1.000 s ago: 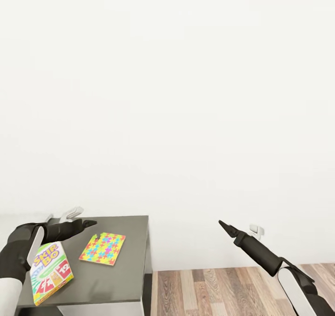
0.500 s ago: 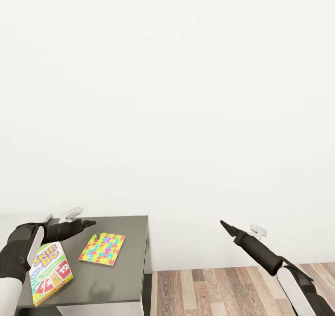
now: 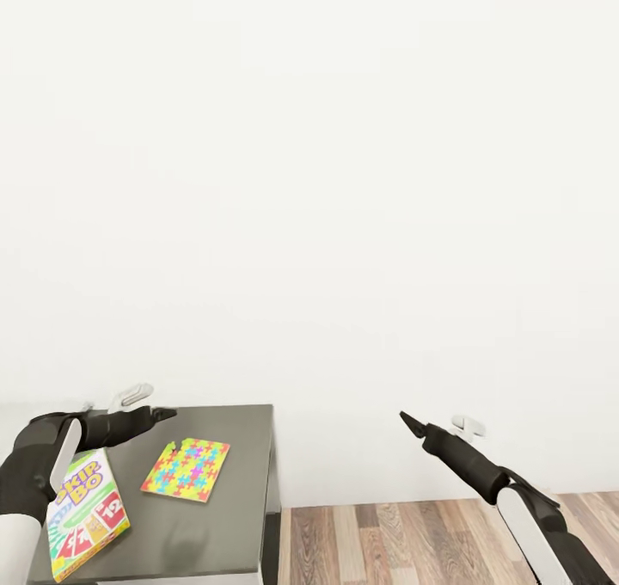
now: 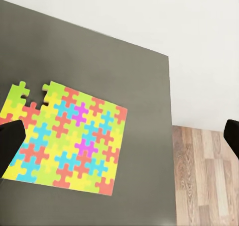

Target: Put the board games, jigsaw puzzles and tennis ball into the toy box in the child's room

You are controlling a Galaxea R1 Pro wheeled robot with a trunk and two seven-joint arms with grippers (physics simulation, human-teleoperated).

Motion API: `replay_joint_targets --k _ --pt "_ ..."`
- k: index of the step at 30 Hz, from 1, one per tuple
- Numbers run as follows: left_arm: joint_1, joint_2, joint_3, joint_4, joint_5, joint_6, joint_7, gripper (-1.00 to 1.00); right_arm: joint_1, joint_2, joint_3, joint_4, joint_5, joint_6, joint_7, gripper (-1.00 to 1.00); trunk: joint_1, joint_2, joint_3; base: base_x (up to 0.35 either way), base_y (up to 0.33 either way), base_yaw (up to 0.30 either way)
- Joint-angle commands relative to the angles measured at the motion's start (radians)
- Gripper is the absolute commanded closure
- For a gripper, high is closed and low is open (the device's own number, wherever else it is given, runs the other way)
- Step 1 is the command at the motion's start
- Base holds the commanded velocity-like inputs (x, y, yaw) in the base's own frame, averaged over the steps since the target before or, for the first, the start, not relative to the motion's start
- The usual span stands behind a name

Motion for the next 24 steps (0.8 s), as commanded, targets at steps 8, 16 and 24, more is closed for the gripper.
replay_joint_targets --k 8,16,24 --pt "-0.001 0.0 0.001 0.0 0.005 0.009 0.003 -1.0 -0.034 0.042 0.034 0.005 0.006 0.019 -0.075 -1.0 0.001 -0.002 -0.003 0.164 0.023 0.0" --pt "-0.001 -0.001 -0.003 0.001 0.004 0.01 0.04 -1.0 -0.042 0.053 0.039 0.004 0.01 0.054 -0.085 -1.0 0.001 -0.002 -0.005 0.077 0.03 0.0" --pt "-0.001 -0.004 -0.004 0.003 0.005 0.011 0.141 -1.0 -0.043 0.058 0.04 0.005 0.015 0.061 -0.087 -1.0 0.001 -0.002 -0.006 0.051 0.02 0.0"
